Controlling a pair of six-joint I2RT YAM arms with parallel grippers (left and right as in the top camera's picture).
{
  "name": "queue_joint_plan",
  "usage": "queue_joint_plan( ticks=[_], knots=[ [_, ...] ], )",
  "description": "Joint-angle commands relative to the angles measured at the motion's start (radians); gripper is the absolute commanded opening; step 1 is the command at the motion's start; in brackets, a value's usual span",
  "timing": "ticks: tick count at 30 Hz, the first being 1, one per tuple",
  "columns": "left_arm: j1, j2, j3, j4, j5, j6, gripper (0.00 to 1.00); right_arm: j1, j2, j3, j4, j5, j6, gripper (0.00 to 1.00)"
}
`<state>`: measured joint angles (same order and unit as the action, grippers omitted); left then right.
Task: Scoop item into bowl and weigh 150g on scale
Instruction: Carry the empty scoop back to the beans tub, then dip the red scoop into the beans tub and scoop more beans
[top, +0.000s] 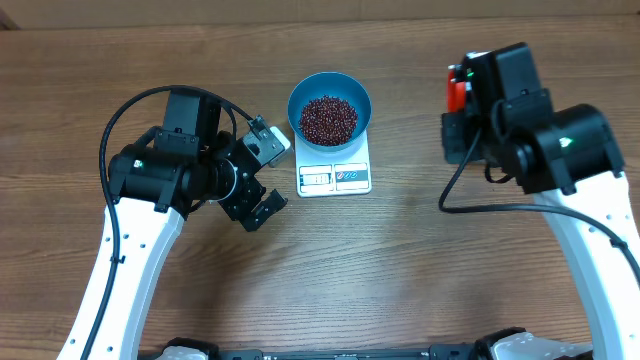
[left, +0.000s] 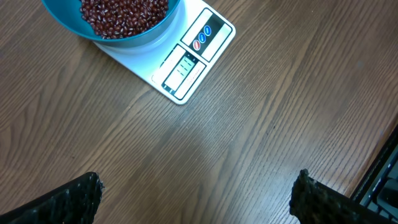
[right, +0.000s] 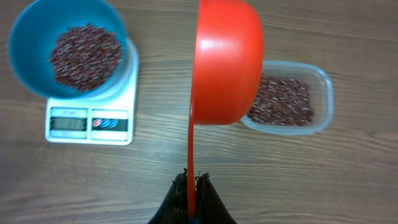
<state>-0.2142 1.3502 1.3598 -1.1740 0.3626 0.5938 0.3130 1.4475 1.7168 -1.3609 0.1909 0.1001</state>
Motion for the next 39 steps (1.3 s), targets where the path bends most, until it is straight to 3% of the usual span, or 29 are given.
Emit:
queue_joint_plan(
  ticks=[1, 18, 26, 39],
  knots=[
    [0.005, -0.015, -0.003, 0.003, 0.000, -0.018, 1.00, -0.085, -0.006, 0.019, 0.008, 0.035, 0.000, 0.04],
    [0.005, -0.015, -0.003, 0.003, 0.000, -0.018, 1.00, -0.356, 0.244, 0.018, 0.029, -0.018, -0.030, 0.04],
    [0.005, -0.015, -0.003, 0.003, 0.000, -0.018, 1.00, -0.395, 0.423, 0.017, 0.073, -0.043, -0.053, 0.04],
    [0.005, -0.015, -0.003, 0.003, 0.000, -0.018, 1.00, -0.395, 0.559, 0.017, 0.108, -0.065, -0.107, 0.04]
  ],
)
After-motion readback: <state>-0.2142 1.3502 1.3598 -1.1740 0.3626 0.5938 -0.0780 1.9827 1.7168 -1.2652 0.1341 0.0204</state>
